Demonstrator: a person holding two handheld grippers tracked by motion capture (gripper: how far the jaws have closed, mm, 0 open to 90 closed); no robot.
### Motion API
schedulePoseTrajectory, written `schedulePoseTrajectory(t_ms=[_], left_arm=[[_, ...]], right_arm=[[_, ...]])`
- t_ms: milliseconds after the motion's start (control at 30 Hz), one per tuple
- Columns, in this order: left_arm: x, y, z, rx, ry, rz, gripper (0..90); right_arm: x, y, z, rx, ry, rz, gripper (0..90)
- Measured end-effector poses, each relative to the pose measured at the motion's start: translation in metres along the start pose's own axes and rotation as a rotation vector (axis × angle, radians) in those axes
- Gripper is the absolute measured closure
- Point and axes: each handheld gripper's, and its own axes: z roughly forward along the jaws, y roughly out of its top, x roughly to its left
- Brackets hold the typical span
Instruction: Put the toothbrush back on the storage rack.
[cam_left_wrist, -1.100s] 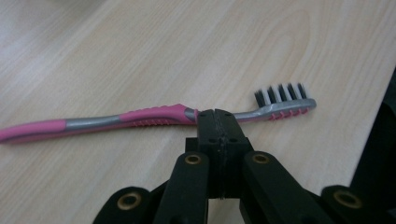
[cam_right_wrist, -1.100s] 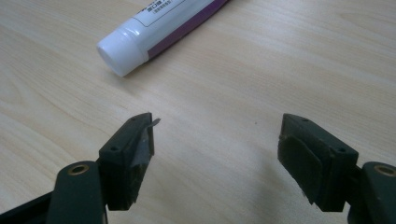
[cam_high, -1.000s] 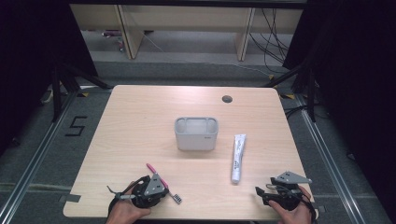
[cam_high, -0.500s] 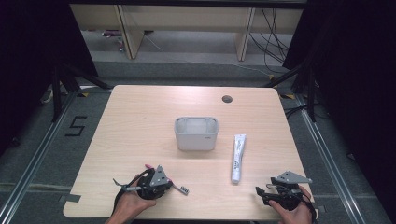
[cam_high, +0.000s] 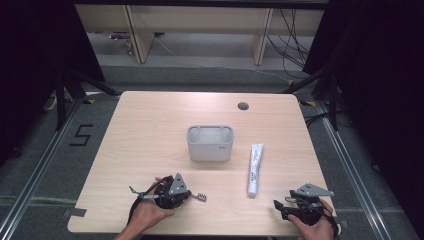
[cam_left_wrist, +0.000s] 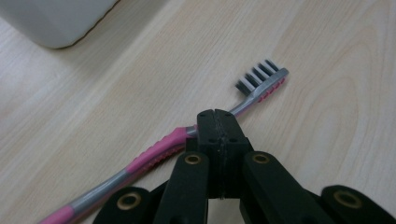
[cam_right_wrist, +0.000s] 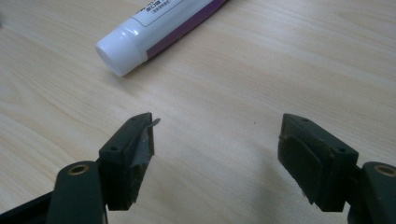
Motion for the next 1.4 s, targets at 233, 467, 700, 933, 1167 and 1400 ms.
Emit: schedulePoseTrajectory(t_ms=[233, 467, 700, 933, 1167, 1400], left_arm=[[0.002, 0.009, 0.01, -0.009, -0.003, -0.001, 89.4], [0.01, 0.02, 0.015, -0.006, -0.002, -0.002, 89.4], [0.017, 0.027, 0.023, 0.005, 0.001, -0.008, 89.4], [0.024, 0.032, 0.015, 0.001, -0.011, -0.017, 86.4], [0.038, 0.036, -0.004, 0.095, -0.024, 0.044, 70.5], [0.056, 0.032, -0.014, 0.164, -0.032, 0.064, 57.4]], right_arm=[[0.0, 0.0, 0.0, -0.003, 0.002, -0.002, 27.8], [-0.001, 0.0, -0.002, 0.0, -0.018, -0.012, 27.8], [-0.001, 0.0, -0.002, 0.0, -0.018, -0.012, 27.7], [-0.001, 0.0, -0.002, -0.002, -0.014, -0.003, 27.7], [0.002, 0.0, 0.0, 0.002, 0.002, 0.012, 27.7], [0.002, 0.0, 0.0, 0.002, 0.005, 0.011, 27.7]])
